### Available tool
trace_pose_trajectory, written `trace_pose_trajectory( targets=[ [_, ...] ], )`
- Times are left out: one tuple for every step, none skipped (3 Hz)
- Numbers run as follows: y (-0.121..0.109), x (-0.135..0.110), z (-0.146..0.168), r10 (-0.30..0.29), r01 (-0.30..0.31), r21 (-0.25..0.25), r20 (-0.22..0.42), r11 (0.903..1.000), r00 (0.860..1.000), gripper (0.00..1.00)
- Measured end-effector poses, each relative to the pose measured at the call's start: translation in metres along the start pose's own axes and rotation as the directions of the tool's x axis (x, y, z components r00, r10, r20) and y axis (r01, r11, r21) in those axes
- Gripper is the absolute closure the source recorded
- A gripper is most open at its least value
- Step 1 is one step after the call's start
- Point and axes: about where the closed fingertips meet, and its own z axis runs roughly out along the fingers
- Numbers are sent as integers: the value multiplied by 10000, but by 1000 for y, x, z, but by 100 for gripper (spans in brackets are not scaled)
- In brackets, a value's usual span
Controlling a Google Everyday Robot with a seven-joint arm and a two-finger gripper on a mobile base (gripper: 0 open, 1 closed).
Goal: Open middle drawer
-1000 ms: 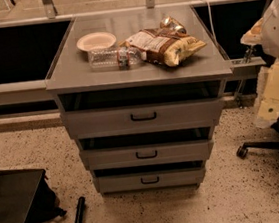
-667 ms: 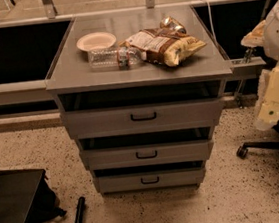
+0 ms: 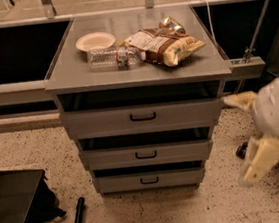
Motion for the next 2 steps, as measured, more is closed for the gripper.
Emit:
trace_pose_trajectory(
  targets=[
    [37, 14, 91, 263, -141, -707, 1748, 9974, 9842, 0],
    [82, 17, 189, 447, -90, -1634, 2158, 9865, 9754, 0]
  ],
)
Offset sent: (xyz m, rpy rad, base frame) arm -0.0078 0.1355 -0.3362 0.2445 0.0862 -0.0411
